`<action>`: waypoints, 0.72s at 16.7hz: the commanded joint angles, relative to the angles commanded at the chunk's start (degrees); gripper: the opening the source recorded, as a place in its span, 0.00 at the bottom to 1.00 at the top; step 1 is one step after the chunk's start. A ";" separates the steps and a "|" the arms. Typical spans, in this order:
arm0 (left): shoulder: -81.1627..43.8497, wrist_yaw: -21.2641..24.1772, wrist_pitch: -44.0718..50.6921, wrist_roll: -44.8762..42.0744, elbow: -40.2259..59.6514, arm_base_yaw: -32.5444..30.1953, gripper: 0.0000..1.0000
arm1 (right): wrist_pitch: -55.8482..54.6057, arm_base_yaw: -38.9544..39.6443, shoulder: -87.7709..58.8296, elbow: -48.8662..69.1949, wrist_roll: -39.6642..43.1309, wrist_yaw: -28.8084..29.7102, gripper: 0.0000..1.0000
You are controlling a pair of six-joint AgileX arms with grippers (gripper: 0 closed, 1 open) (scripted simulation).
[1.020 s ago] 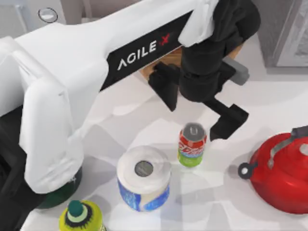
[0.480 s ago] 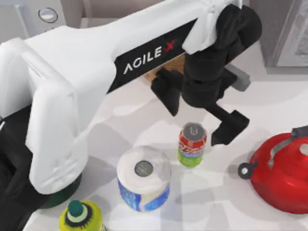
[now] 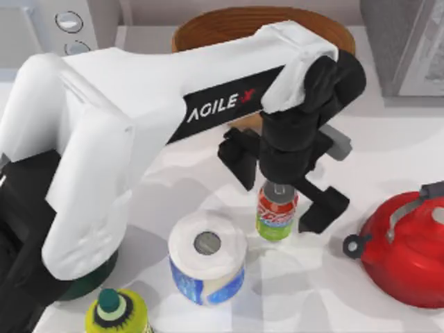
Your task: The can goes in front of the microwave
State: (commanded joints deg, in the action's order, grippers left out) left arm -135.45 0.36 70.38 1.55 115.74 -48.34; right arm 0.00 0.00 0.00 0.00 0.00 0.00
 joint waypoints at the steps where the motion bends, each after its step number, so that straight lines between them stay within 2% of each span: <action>1: 0.00 0.00 0.00 0.00 0.00 0.00 1.00 | 0.00 0.00 0.00 0.00 0.00 0.00 1.00; 2: 0.00 0.00 0.00 0.00 0.00 0.00 1.00 | 0.00 0.00 0.00 0.00 0.00 0.00 1.00; 12: 0.00 0.00 0.00 0.00 0.00 0.00 0.25 | 0.00 0.00 0.00 0.00 0.00 0.00 1.00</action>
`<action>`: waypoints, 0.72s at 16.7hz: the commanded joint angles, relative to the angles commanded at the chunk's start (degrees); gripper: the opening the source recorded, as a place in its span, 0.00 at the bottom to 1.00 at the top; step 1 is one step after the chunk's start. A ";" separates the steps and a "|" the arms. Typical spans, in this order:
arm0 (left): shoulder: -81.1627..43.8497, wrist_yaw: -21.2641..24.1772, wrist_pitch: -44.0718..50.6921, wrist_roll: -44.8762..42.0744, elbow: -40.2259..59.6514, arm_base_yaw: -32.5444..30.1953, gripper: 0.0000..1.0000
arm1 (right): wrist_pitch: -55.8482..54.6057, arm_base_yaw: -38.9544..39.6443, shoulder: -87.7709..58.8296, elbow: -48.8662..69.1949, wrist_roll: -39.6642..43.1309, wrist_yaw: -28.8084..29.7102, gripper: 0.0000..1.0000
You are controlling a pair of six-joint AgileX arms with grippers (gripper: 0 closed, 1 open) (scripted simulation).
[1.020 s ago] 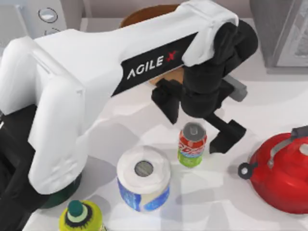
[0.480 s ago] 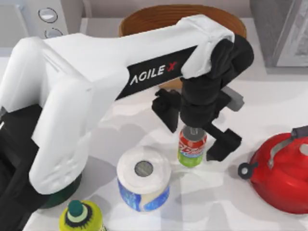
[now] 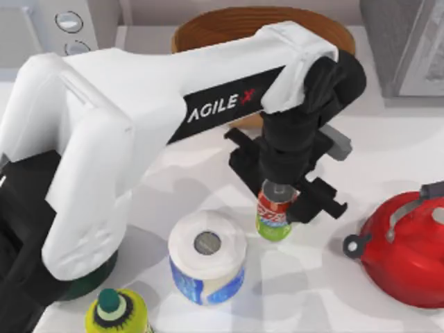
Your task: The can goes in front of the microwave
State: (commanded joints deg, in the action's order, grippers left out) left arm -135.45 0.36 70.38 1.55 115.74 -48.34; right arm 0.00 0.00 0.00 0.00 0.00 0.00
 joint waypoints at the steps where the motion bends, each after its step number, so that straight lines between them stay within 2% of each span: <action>1: 0.00 0.00 0.00 0.00 0.00 0.00 0.17 | 0.00 0.00 0.00 0.00 0.00 0.00 1.00; 3: 0.00 0.00 0.00 0.00 0.00 0.00 0.02 | 0.00 0.00 0.00 0.00 0.00 0.00 1.00; 4: 0.00 0.00 0.00 0.00 0.00 0.00 0.00 | 0.00 0.00 0.00 0.00 0.00 0.00 1.00; 12: 0.00 0.03 0.02 -0.05 0.01 0.06 0.00 | 0.00 0.00 0.00 0.00 0.00 0.00 1.00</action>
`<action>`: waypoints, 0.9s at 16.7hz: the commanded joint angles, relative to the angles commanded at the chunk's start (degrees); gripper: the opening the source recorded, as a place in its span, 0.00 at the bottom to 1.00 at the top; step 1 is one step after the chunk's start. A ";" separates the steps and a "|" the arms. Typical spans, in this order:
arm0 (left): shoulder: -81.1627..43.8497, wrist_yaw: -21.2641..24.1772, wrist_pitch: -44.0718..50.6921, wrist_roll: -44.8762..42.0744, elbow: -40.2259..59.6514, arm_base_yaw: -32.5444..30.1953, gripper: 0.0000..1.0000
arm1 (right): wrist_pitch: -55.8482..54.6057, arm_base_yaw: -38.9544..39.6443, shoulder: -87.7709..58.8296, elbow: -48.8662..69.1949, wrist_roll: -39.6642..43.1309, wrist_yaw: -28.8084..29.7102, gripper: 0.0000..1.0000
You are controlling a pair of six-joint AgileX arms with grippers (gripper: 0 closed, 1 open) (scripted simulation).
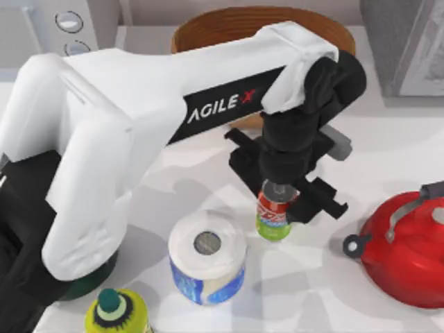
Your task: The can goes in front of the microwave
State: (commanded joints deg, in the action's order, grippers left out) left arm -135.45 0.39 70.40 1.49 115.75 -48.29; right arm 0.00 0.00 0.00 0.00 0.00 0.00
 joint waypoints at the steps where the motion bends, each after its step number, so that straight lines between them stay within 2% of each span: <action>1: -0.03 0.00 0.22 0.00 0.20 0.00 0.00 | 0.00 0.00 0.00 0.00 0.00 0.00 1.00; 8: 0.32 0.00 8.77 0.06 8.44 -0.04 0.00 | 0.00 0.00 0.00 0.00 0.00 0.00 1.00; 12: 0.18 -0.03 8.70 0.07 8.35 0.06 0.00 | 0.00 0.00 0.00 0.00 0.00 0.00 1.00; 15: 1.76 -0.01 9.40 3.19 8.06 3.26 0.00 | 0.00 0.00 0.00 0.00 0.00 0.00 1.00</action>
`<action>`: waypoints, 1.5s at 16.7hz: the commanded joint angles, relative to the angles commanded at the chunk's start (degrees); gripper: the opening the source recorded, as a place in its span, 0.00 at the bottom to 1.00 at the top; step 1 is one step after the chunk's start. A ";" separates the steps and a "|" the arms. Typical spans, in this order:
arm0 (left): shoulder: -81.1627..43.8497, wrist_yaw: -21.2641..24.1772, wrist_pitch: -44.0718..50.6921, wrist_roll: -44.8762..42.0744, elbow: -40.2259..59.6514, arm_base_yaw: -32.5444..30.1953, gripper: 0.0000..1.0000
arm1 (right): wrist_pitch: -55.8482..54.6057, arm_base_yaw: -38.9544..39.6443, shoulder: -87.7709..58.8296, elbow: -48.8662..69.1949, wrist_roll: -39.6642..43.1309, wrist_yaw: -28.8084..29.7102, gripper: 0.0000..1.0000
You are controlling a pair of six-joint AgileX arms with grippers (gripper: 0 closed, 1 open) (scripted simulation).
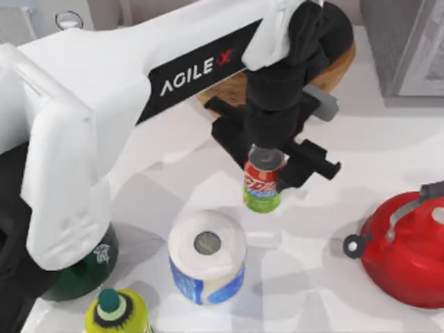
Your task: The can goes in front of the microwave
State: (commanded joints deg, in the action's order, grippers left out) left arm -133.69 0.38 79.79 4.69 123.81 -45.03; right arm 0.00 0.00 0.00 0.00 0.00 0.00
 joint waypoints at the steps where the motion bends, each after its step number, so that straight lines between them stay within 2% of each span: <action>1: 0.81 0.01 0.31 1.28 -0.25 2.24 0.00 | 0.00 0.00 0.00 0.00 0.00 0.00 1.00; 4: 3.17 0.04 1.00 2.87 -1.55 12.56 0.00 | 0.00 0.00 0.00 0.00 0.00 0.00 1.00; 6: 4.23 0.05 1.04 1.32 -2.77 22.36 0.00 | 0.00 0.00 0.00 0.00 0.00 0.00 1.00; 10: 5.00 0.00 -0.07 -7.93 -5.58 43.87 0.00 | 0.00 0.00 0.00 0.00 0.00 0.00 1.00; 14: 4.96 -0.13 -2.03 -19.42 -7.57 57.95 0.00 | 0.00 0.00 0.00 0.00 0.00 0.00 1.00; 17: 4.88 -0.20 -3.02 -23.61 -8.14 62.23 0.00 | 0.00 0.00 0.00 0.00 0.00 0.00 1.00; 25: 4.85 -0.23 -4.62 -23.85 -9.69 62.44 0.00 | 0.00 0.00 0.00 0.00 0.00 0.00 1.00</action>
State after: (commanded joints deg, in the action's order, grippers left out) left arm -128.83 0.15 75.17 -19.16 114.13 17.41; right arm 0.00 0.00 0.00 0.00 0.00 0.00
